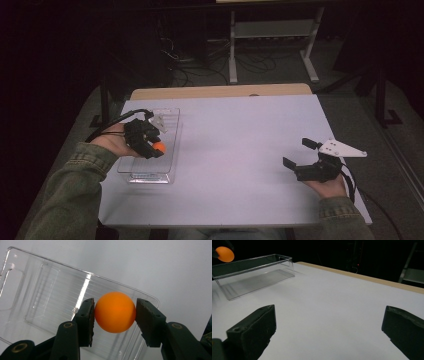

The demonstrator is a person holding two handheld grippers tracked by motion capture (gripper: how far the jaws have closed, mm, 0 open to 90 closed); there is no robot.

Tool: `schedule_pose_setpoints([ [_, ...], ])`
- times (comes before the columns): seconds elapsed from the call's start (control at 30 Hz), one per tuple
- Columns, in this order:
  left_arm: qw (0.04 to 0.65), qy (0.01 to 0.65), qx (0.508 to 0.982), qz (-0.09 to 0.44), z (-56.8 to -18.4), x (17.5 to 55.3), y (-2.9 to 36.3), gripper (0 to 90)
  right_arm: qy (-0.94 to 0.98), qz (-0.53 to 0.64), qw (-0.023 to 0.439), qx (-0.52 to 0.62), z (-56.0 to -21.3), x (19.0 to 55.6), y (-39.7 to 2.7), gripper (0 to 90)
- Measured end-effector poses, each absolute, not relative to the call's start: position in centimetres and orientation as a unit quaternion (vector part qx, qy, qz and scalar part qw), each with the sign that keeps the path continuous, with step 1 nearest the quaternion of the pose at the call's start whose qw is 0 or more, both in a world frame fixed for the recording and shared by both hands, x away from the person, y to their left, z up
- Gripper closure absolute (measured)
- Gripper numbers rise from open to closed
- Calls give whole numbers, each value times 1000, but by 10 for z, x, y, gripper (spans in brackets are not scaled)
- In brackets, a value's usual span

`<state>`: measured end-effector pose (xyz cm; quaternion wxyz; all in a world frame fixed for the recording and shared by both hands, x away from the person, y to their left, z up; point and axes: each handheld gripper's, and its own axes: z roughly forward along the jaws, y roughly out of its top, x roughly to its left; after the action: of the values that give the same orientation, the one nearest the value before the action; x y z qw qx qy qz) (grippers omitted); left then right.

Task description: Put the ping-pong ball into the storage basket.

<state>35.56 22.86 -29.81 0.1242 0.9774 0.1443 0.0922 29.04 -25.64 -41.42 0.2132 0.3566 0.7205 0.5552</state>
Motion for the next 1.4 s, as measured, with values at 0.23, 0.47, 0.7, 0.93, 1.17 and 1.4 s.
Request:
schedule_pose_setpoints([
  [0.23,120,143,979,85,-303,354,228,506,721,554,213,356,-414,291,-256,0],
  [0.47,116,142,980,78,-309,353,227,506,722,554,213,356,-414,291,-256,0],
  [0.7,112,140,981,73,-314,352,227,506,722,554,213,356,-414,291,-256,0],
  [0.93,110,139,982,65,-320,352,225,506,723,553,213,355,-415,291,-256,0],
  [1.17,105,137,983,60,-326,353,223,506,723,553,213,355,-415,291,-256,0],
  [1.4,101,137,984,55,-332,353,222,506,724,553,212,355,-415,291,-256,0],
])
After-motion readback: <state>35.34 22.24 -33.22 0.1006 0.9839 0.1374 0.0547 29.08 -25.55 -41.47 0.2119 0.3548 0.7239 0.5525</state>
